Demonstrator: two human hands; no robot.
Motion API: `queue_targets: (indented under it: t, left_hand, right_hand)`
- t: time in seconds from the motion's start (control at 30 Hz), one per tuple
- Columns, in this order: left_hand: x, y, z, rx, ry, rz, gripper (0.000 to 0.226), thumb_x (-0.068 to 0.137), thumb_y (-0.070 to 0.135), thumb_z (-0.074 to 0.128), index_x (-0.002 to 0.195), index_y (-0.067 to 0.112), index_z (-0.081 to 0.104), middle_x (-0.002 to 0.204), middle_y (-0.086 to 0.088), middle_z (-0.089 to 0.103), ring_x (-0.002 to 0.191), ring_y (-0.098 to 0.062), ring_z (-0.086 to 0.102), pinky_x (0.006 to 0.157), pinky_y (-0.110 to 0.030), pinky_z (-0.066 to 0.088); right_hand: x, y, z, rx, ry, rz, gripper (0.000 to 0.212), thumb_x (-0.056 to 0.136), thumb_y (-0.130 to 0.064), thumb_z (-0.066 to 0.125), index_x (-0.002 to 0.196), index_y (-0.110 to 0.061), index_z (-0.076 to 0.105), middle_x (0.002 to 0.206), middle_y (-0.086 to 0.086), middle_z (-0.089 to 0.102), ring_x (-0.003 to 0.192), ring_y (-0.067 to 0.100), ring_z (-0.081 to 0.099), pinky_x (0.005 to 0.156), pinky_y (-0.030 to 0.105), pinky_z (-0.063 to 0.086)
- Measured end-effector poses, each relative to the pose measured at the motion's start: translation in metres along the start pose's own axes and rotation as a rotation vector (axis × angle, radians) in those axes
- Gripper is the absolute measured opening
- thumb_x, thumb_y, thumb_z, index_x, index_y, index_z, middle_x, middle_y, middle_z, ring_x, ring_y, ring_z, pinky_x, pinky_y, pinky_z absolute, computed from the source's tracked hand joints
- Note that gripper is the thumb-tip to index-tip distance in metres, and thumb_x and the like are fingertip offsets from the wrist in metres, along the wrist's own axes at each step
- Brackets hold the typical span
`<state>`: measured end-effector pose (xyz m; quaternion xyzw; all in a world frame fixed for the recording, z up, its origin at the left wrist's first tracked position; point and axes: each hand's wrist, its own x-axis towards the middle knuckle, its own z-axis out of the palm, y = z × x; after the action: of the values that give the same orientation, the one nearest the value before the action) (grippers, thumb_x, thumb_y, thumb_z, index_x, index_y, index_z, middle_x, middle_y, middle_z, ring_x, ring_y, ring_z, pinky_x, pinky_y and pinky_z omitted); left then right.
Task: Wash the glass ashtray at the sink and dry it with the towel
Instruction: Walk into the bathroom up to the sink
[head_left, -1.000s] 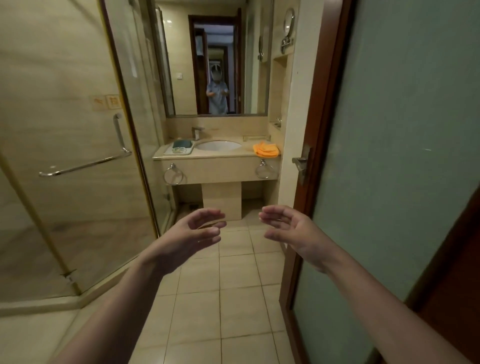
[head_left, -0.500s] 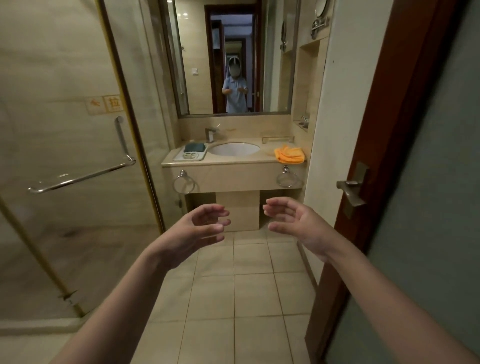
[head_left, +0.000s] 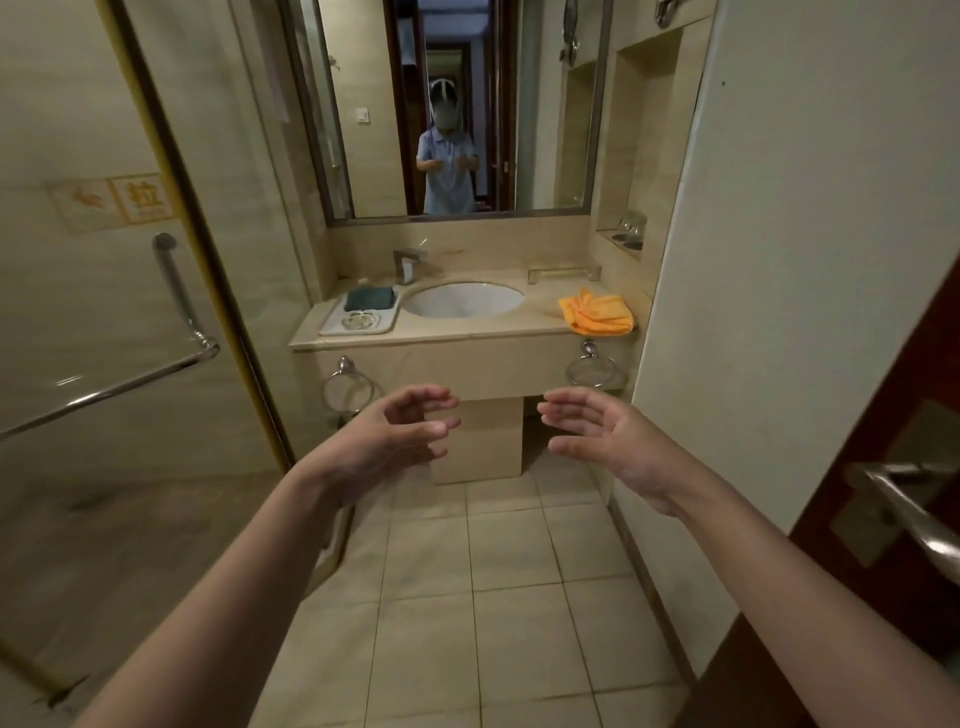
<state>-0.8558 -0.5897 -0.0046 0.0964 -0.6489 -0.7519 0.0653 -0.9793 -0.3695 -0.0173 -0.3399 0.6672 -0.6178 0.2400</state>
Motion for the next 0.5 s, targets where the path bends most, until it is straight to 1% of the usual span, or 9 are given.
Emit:
queue_targets:
  t: [0.07, 0.1, 0.17, 0.23, 0.33, 0.43, 0.5]
  left_hand:
    - [0.036, 0.000, -0.013, 0.003, 0.014, 0.005, 0.042, 0.067, 0.002, 0.061, 0.106, 0.017, 0.057, 0.113, 0.000, 0.062, 0.105, -0.014, 0.060, 0.084, -0.031, 0.053]
    - [0.055, 0.000, -0.019, 0.010, 0.026, 0.009, 0.040, 0.071, -0.001, 0.060, 0.106, 0.017, 0.057, 0.113, 0.001, 0.062, 0.105, -0.013, 0.061, 0.083, -0.030, 0.053]
    - [0.091, 0.001, -0.028, 0.025, 0.045, 0.016, 0.036, 0.080, -0.007, 0.054, 0.106, 0.018, 0.056, 0.112, 0.003, 0.062, 0.104, -0.011, 0.060, 0.081, -0.028, 0.054]
    - [0.129, 0.003, -0.037, 0.027, 0.054, 0.013, 0.036, 0.083, -0.009, 0.051, 0.105, 0.019, 0.056, 0.112, 0.004, 0.062, 0.105, -0.009, 0.060, 0.080, -0.027, 0.054]
    - [0.173, 0.006, -0.051, 0.030, 0.078, 0.018, 0.036, 0.083, -0.010, 0.050, 0.104, 0.018, 0.056, 0.109, 0.004, 0.063, 0.102, -0.008, 0.061, 0.079, -0.025, 0.054]
    - [0.211, 0.012, -0.073, 0.011, 0.097, 0.011, 0.037, 0.081, -0.010, 0.052, 0.103, 0.019, 0.057, 0.105, 0.004, 0.064, 0.100, -0.009, 0.062, 0.081, -0.027, 0.054]
    - [0.237, 0.013, -0.095, 0.001, 0.117, 0.003, 0.038, 0.074, -0.006, 0.058, 0.103, 0.020, 0.058, 0.104, 0.004, 0.065, 0.098, -0.008, 0.064, 0.082, -0.029, 0.054]
  right_hand:
    - [0.035, 0.009, -0.008, 0.000, -0.010, 0.003, 0.045, 0.075, 0.001, 0.069, 0.109, -0.026, 0.055, 0.111, -0.007, 0.062, 0.105, -0.001, 0.057, 0.081, 0.008, 0.049]
    - [0.053, 0.013, -0.013, 0.005, -0.014, -0.002, 0.045, 0.075, 0.001, 0.069, 0.107, -0.027, 0.055, 0.112, -0.008, 0.062, 0.106, -0.001, 0.057, 0.082, 0.009, 0.049]
    - [0.089, 0.020, -0.024, 0.020, -0.020, -0.014, 0.045, 0.074, 0.000, 0.069, 0.106, -0.029, 0.055, 0.111, -0.008, 0.062, 0.105, 0.000, 0.058, 0.082, 0.010, 0.049]
    - [0.127, 0.028, -0.034, 0.019, -0.040, -0.015, 0.045, 0.073, -0.003, 0.071, 0.105, -0.031, 0.055, 0.110, -0.010, 0.062, 0.106, 0.000, 0.058, 0.086, 0.013, 0.050]
    - [0.179, 0.035, -0.045, -0.004, -0.077, -0.008, 0.048, 0.065, -0.014, 0.075, 0.105, -0.033, 0.055, 0.111, -0.010, 0.062, 0.110, 0.005, 0.057, 0.094, 0.021, 0.048]
    - [0.232, 0.040, -0.049, -0.002, -0.110, 0.002, 0.048, 0.064, -0.014, 0.075, 0.104, -0.031, 0.056, 0.112, -0.008, 0.062, 0.111, 0.008, 0.057, 0.097, 0.024, 0.046]
    - [0.268, 0.046, -0.048, -0.017, -0.131, 0.001, 0.052, 0.057, -0.024, 0.077, 0.103, -0.033, 0.057, 0.112, -0.008, 0.063, 0.112, 0.008, 0.058, 0.098, 0.026, 0.045]
